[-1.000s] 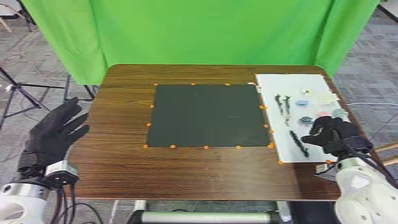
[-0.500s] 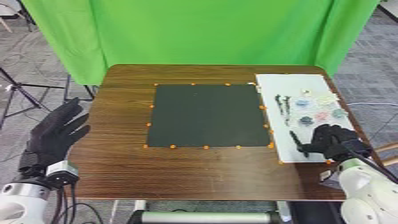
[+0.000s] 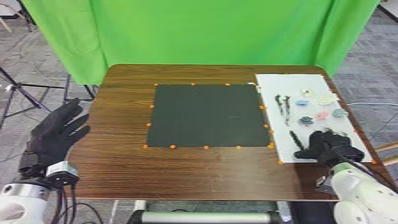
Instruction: Arrange flowers
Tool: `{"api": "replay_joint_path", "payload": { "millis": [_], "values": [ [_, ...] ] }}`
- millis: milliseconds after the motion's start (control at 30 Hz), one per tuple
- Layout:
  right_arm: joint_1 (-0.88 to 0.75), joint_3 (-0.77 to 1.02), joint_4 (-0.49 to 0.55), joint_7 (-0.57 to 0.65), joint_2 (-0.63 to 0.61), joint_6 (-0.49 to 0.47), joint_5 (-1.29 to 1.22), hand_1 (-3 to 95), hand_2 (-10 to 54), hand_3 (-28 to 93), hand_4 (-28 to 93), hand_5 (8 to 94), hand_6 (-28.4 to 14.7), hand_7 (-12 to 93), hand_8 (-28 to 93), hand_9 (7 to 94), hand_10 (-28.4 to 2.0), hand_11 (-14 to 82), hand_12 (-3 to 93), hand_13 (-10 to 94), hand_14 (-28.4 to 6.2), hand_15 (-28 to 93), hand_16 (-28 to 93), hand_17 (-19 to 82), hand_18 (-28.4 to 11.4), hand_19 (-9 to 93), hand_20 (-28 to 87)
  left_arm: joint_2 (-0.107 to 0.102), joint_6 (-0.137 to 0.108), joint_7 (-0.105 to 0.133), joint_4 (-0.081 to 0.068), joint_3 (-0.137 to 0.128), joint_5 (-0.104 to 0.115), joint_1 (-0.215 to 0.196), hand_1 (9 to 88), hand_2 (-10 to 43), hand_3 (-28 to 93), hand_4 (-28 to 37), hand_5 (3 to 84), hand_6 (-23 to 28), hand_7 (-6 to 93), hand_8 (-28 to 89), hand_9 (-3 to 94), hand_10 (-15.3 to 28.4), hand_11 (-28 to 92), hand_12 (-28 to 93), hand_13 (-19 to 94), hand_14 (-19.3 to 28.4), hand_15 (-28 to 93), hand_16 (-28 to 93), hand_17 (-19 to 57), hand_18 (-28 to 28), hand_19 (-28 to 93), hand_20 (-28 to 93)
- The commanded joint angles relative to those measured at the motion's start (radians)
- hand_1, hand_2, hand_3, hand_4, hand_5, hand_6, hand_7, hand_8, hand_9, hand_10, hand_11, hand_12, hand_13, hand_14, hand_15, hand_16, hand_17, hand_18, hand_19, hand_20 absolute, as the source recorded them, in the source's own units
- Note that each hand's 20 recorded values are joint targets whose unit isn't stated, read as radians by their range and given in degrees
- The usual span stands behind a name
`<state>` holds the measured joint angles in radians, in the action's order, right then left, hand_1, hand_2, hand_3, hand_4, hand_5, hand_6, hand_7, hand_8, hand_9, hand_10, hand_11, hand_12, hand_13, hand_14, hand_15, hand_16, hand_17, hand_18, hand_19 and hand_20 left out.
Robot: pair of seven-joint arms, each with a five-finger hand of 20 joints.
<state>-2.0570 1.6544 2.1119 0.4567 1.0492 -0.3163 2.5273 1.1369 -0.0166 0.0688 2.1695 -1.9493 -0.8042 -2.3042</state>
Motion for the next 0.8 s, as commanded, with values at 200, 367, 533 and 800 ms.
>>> {"api": "replay_joint_path", "payload": {
  "millis": [200, 367, 533, 800],
  "values": [
    [-0.003, -0.095, -0.059, 0.043, 0.017, 0.019, 0.026, 45.9, -9.5, 73, -28, 57.9, 3.0, 67, 11, 64.7, -9.5, 62.5, 56.1, 60, -9.9, 84, 32, 24, -17.7, 75, 41, 0.008, -0.004, -0.011, 0.007, -0.006, -0.003, -0.021, 23.4, -4.3, 70, -28.2, 25.1, 2.1, 23.5, -12, 19.2, 9.6, 17, 18, 16, 11.8, 22, 6, -9.9, 18.2, 39, 9],
    [-0.008, -0.102, -0.068, 0.018, 0.019, 0.053, 0.028, 46.1, -9.5, 79, -28, 60.8, 3.1, 68, 14, 68.4, -9.6, 64.7, 60.3, 63, -10.4, 87, 35, 25, -18.3, 77, 42, 0.008, -0.004, -0.011, 0.009, -0.005, -0.002, -0.021, 23.5, -4.4, 70, -28.3, 25.1, 2.2, 23.3, -11, 19.3, 9.7, 17, 18, 16, 11.8, 22, 6, -9.9, 18.2, 39, 9],
    [-0.003, -0.094, -0.067, 0.0, 0.009, 0.137, 0.016, 43.8, -9.5, 86, -28, 60.8, 2.0, 69, 18, 69.3, -9.9, 65.6, 62.3, 63, -11.0, 88, 36, 25, -18.8, 78, 43, 0.002, -0.007, -0.008, 0.012, -0.023, -0.001, -0.027, 23.5, -4.3, 70, -28.2, 25.1, 2.2, 23.4, -11, 19.3, 9.7, 17, 18, 16, 11.8, 22, 6, -9.9, 18.2, 39, 9],
    [0.026, -0.051, -0.017, 0.04, 0.0, 0.252, -0.143, 42.1, -9.5, 86, -23, 61.8, 0.6, 68, 22, 71.0, -10.4, 67.1, 62.2, 65, -11.5, 89, 37, 26, -19.8, 79, 44, -0.012, -0.019, -0.005, 0.021, -0.059, 0.002, -0.044, 23.4, -4.2, 70, -28.2, 25.1, 2.2, 23.3, -11, 19.2, 9.5, 17, 18, 16, 11.8, 22, 6, -10.0, 18.2, 39, 9]
  ]
}}
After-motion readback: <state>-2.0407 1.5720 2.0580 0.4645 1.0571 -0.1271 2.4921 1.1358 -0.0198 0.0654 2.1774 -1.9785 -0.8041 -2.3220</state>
